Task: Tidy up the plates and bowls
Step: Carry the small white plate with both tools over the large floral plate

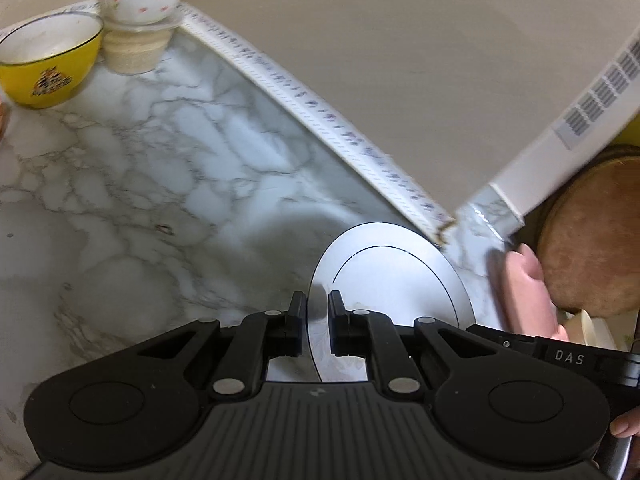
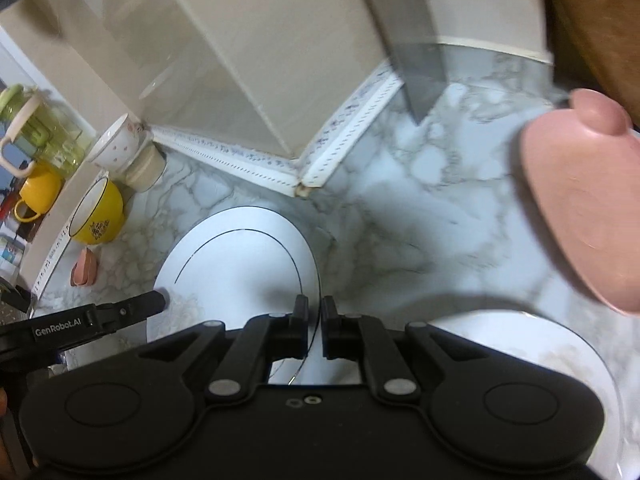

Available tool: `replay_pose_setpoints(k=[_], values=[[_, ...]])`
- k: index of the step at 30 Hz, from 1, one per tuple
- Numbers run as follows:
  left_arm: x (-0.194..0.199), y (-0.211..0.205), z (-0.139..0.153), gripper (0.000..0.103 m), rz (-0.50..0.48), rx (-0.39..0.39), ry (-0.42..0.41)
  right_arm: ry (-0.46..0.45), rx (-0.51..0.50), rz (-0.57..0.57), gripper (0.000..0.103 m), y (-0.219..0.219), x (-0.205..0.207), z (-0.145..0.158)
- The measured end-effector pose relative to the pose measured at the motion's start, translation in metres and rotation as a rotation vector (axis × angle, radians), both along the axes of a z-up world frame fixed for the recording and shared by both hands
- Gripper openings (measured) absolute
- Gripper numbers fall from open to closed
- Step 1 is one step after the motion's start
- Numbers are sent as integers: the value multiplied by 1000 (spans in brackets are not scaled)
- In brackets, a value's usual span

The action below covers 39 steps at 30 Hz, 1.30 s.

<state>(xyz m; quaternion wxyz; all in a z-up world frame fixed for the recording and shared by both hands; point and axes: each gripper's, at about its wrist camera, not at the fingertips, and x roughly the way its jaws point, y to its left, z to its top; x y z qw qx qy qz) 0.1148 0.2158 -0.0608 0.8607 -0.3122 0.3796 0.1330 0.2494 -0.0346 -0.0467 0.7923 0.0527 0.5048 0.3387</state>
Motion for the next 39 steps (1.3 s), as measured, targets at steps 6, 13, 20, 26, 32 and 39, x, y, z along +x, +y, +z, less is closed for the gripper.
replay_pose_setpoints(k=[6,13,20,26,32,39], values=[[2,-28,14,10,-70,-19,-23,-8,11,-68,7,-39,-10,11],[5,-67,22,10,-149,-32,-40,-18,22,-158,7,-87,-25,14],[13,-107,20,11,-245,-29,-26,2,12,-245,7,-132,-36,4],[18,-136,7,11,-312,-26,17,20,-5,-294,7,-159,-49,-9],[21,-156,-5,11,-363,-27,45,39,-19,-328,7,-176,-57,-20],[29,-164,-20,11,-379,-34,80,32,-26,-331,6,-181,-59,-22]])
